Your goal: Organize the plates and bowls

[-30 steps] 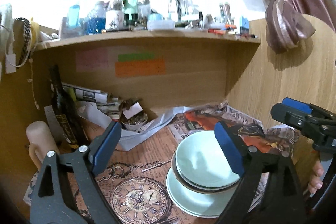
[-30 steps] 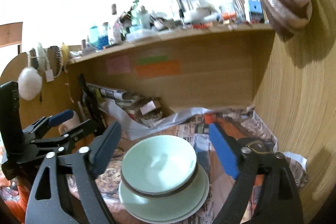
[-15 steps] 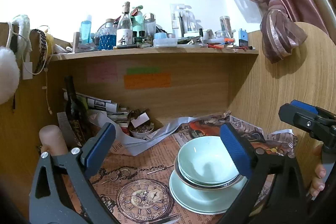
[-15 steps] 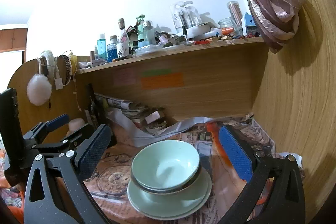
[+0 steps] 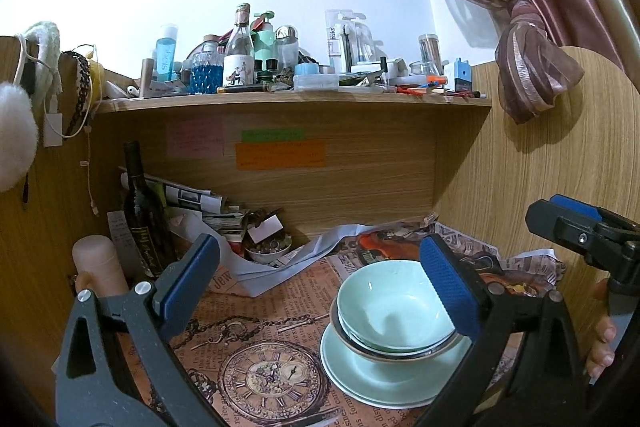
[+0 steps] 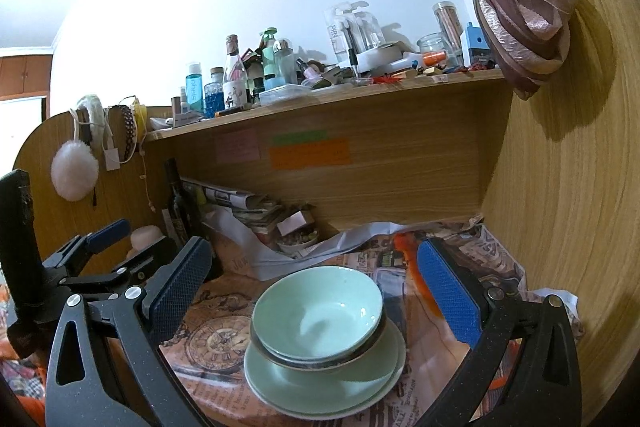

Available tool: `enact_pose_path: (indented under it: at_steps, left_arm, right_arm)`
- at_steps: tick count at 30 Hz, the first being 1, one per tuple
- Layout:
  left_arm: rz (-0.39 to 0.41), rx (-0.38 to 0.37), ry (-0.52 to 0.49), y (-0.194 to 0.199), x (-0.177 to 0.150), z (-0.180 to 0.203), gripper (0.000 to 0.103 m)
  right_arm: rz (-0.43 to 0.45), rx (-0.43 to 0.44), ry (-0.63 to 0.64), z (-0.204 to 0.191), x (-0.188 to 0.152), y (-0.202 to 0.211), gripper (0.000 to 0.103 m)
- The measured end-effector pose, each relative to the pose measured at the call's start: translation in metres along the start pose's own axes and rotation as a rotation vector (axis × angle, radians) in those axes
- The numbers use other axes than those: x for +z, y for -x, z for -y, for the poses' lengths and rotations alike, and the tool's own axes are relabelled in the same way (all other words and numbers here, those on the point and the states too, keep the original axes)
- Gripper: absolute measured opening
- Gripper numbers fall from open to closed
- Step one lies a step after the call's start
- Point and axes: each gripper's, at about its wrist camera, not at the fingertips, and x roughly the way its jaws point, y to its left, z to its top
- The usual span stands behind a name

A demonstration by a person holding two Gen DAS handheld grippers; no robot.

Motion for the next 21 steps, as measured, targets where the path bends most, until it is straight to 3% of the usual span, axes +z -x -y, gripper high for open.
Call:
enact_pose_path:
  at_steps: [21]
  left_arm:
    - [-0.012, 0.001, 0.007, -0.0083, -0.0014, 0.0038, 0.102]
  right_arm:
    - [-0.01, 0.003, -0.005, 0.0019, -0.0004, -0.0069, 0.103]
